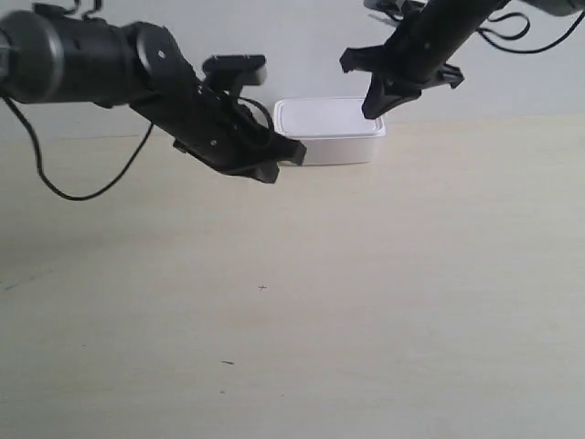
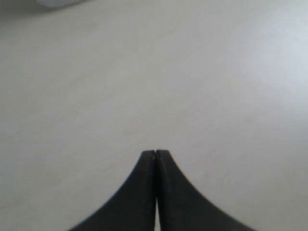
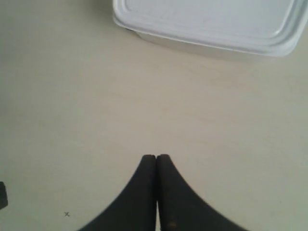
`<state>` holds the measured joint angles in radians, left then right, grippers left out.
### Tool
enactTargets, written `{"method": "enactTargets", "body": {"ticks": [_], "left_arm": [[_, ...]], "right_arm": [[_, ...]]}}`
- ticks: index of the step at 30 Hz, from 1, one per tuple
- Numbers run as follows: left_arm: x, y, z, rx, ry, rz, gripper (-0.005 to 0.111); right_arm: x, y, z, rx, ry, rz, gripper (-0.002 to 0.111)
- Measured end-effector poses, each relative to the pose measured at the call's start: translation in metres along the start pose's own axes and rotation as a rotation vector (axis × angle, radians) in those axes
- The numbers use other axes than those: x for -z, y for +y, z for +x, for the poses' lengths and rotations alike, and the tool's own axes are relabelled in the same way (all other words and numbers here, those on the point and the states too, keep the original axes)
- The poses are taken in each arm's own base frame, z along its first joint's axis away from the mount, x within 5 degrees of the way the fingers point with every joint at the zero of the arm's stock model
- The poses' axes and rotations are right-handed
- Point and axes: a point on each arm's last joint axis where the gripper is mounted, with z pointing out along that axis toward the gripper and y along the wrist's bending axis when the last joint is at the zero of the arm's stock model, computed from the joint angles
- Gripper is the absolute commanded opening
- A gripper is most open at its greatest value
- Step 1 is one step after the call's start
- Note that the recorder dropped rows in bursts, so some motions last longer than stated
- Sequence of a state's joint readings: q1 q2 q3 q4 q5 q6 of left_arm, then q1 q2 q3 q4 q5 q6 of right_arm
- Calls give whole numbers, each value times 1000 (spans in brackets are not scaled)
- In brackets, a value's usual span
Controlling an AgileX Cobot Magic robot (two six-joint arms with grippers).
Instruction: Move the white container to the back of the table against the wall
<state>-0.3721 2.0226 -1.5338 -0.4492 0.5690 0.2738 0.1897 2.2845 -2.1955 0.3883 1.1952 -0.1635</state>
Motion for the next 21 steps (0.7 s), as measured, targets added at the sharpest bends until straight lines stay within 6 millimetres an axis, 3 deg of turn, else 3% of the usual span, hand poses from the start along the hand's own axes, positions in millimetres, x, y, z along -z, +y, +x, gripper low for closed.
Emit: {"method": "enactTargets", "body": {"ticks": [5,11,15,21], "left_arm": [[65,-13,12,-16,-98,-8,0],[137,-23,47,-31,-228,-24,0],[180,-27,80,-38,-337,-37,0],[244,-33,155,-15,-504,-12,0]], "right_arm": [[63,24,2,40,-87,-1,0],[118,45,36,70,-104,6,0],[140,50,73,68,-100,45,0],[189,66,182,113,-253,92,0]]}}
